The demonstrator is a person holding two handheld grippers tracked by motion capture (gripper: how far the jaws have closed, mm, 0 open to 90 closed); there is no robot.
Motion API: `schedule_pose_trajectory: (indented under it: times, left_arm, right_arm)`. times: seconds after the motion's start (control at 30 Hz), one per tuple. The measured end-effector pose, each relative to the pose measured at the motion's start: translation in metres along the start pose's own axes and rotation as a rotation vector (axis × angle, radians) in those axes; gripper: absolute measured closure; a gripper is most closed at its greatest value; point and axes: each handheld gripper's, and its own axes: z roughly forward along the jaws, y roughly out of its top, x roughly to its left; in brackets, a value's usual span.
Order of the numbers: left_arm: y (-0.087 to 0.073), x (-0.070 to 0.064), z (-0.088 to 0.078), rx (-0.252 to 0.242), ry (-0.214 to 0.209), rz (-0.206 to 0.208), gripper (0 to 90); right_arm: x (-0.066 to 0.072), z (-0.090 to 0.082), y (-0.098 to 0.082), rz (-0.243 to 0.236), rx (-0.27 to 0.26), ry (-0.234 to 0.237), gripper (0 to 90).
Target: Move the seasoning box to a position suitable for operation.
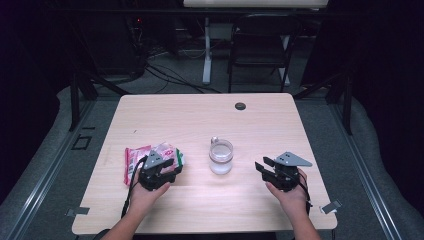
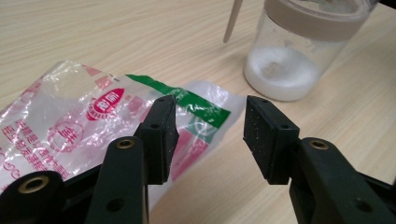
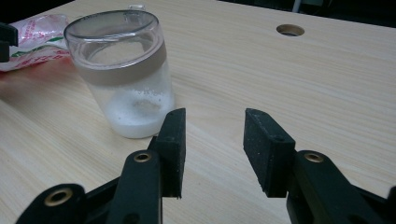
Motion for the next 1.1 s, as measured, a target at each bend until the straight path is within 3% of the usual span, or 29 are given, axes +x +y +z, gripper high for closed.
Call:
schedule_pose_trajectory:
  times: [0.17,0.23,0.3,0.37,0.43,0.5,0.57,0.63,0.67,0.7,0.8,0.9,1.1]
  left_arm:
    - [0.008,0.001,0.003,-0.005,-0.018,-0.027,53.8]
    - [0.012,-0.001,0.004,-0.015,-0.034,-0.021,57.7]
    - [0.02,-0.004,0.005,-0.022,-0.048,-0.004,58.0]
    - [0.032,-0.009,0.007,-0.052,-0.076,-0.021,58.1]
    - [0.043,-0.014,0.012,-0.046,-0.103,-0.029,58.5]
    - [0.052,-0.02,0.021,-0.036,-0.071,-0.049,58.1]
    - [0.055,-0.022,0.028,-0.054,-0.1,-0.067,64.2]
    - [0.055,-0.023,0.032,-0.062,-0.095,-0.069,67.8]
    - [0.054,-0.023,0.041,-0.047,-0.062,-0.054,73.2]
    - [0.054,-0.023,0.041,-0.047,-0.062,-0.054,76.0]
    - [0.052,-0.025,0.049,-0.04,-0.052,-0.043,82.8]
    - [0.05,-0.028,0.055,-0.013,-0.05,-0.013,89.3]
    - [0.052,-0.035,0.062,0.014,-0.06,0.025,90.0]
  right_arm:
    - [0.006,0.005,0.002,-0.018,0.007,-0.005,59.3]
    - [0.009,0.007,0.003,-0.026,0.011,0.006,59.5]
    - [0.014,0.009,0.008,-0.041,0.025,0.01,61.1]
    - [0.016,0.009,0.011,-0.032,0.026,0.018,62.4]
    - [0.019,0.012,0.02,-0.038,0.018,0.028,63.1]
    - [0.021,0.019,0.03,-0.045,0.022,0.032,61.8]
    - [0.021,0.027,0.035,-0.042,0.03,0.029,61.7]
    - [0.021,0.031,0.036,-0.033,0.026,0.03,61.9]
    - [0.021,0.041,0.037,-0.03,0.043,0.044,65.3]
    - [0.021,0.041,0.037,-0.03,0.043,0.044,65.3]
    - [0.022,0.052,0.035,-0.049,0.06,0.048,81.6]
    - [0.024,0.06,0.036,-0.069,0.062,0.046,84.6]
    - [0.023,0.076,0.044,-0.068,0.059,0.05,86.4]
